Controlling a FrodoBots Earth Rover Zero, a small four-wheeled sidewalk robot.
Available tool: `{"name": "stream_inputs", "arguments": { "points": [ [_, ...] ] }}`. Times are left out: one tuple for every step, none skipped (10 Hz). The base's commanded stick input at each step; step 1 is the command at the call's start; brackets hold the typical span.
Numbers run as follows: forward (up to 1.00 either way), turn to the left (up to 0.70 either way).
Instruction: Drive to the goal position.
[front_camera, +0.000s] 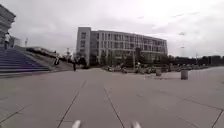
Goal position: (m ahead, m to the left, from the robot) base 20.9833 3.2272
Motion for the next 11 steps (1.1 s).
{"name": "stream_inputs", "arguments": {
  "points": [
    [1.0,0.0],
    [1.0,0.0],
    [1.0,0.0],
    [1.0,0.0],
    [1.0,0.0],
    [1.0,0.0],
    [1.0,0.0],
    [1.0,0.0],
    [1.0,0.0],
    [1.0,0.0],
    [1.0,0.0]
  ]
}}
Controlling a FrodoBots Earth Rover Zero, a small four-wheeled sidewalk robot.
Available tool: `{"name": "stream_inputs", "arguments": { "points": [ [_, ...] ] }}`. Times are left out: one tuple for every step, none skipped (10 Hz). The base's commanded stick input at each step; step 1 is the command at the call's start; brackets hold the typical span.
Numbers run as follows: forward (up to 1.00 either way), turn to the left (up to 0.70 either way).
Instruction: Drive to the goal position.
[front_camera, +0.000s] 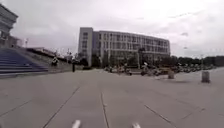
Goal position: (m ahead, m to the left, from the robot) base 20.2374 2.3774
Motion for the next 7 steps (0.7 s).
{"name": "stream_inputs", "arguments": {
  "points": [
    [1.0,0.0],
    [1.0,0.0],
    [1.0,0.0],
    [1.0,0.0],
    [1.0,0.0],
    [1.0,0.0],
    [1.0,0.0]
  ]
}}
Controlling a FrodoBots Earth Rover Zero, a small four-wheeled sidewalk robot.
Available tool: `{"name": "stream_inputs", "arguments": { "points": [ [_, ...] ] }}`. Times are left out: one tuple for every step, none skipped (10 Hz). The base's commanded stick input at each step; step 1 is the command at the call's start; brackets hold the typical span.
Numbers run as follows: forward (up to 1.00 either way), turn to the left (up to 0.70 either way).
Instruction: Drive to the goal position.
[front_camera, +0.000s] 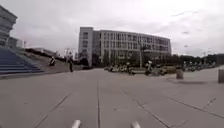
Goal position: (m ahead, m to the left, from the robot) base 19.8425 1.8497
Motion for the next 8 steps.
{"name": "stream_inputs", "arguments": {
  "points": [
    [1.0,0.0],
    [1.0,0.0],
    [1.0,0.0],
    [1.0,0.0],
    [1.0,0.0],
    [1.0,0.0],
    [1.0,0.0],
    [1.0,0.0]
  ]
}}
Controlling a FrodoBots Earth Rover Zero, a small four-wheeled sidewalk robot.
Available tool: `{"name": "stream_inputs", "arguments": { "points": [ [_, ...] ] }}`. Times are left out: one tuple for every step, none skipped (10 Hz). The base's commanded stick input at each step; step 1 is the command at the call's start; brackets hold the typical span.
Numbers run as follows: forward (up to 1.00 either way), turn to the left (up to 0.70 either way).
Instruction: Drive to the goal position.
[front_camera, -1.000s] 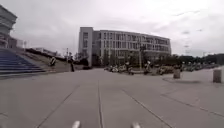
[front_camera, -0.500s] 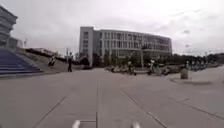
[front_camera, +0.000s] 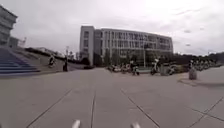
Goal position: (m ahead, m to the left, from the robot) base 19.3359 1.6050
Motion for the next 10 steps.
{"name": "stream_inputs", "arguments": {
  "points": [
    [1.0,0.0],
    [1.0,0.0],
    [1.0,0.0],
    [1.0,0.0],
    [1.0,0.0],
    [1.0,0.0],
    [1.0,0.0],
    [1.0,0.0],
    [1.0,0.0],
    [1.0,0.0]
  ]
}}
